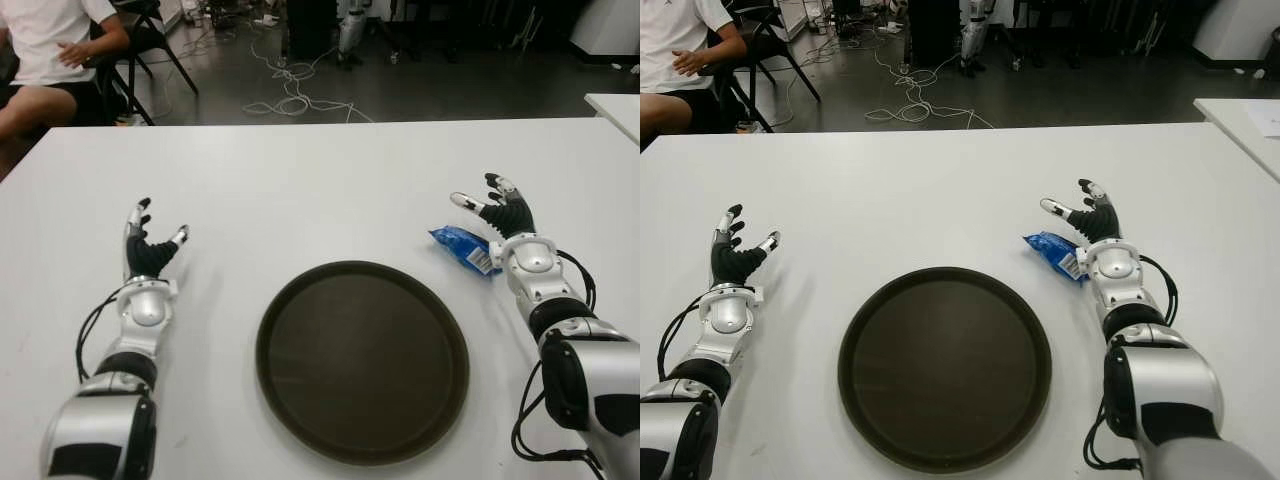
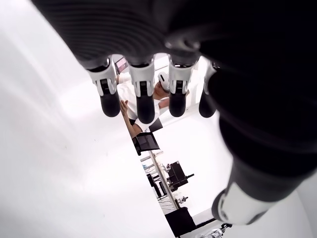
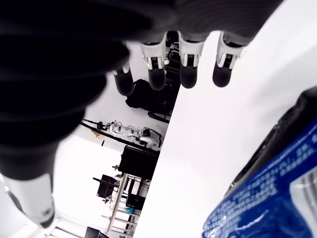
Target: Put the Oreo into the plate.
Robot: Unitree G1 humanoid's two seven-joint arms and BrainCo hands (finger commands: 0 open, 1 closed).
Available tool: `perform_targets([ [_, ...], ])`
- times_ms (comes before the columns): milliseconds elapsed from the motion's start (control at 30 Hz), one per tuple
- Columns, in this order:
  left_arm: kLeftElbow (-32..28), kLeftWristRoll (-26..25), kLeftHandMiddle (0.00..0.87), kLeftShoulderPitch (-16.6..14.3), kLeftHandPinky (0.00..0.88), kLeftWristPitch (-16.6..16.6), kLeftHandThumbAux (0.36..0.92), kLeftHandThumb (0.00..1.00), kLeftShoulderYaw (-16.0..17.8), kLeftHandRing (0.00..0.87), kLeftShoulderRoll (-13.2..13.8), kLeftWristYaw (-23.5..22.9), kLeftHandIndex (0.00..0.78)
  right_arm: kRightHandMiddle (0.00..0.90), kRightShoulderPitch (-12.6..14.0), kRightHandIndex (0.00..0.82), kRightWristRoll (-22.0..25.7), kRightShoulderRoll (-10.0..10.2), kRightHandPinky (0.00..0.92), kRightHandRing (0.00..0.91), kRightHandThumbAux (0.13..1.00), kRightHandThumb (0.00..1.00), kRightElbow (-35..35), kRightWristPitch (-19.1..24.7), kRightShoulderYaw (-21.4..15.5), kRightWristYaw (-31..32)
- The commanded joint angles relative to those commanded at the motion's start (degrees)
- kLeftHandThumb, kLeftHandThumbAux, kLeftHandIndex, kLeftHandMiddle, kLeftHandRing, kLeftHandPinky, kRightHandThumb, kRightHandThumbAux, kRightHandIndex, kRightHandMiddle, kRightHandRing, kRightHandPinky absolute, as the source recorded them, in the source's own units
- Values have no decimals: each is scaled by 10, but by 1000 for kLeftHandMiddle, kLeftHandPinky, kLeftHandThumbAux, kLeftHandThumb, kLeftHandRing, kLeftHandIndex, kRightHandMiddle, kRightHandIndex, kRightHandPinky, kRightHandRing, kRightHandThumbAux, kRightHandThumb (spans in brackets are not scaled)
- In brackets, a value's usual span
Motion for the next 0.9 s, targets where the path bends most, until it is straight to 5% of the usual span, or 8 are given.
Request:
perform_targets([
  [900, -1, -4, 91, 1, 74, -7, 794, 0, 2, 79, 1, -10, 60, 96, 1, 123, 1, 0, 25, 53, 672, 0, 0, -3, -3, 1],
])
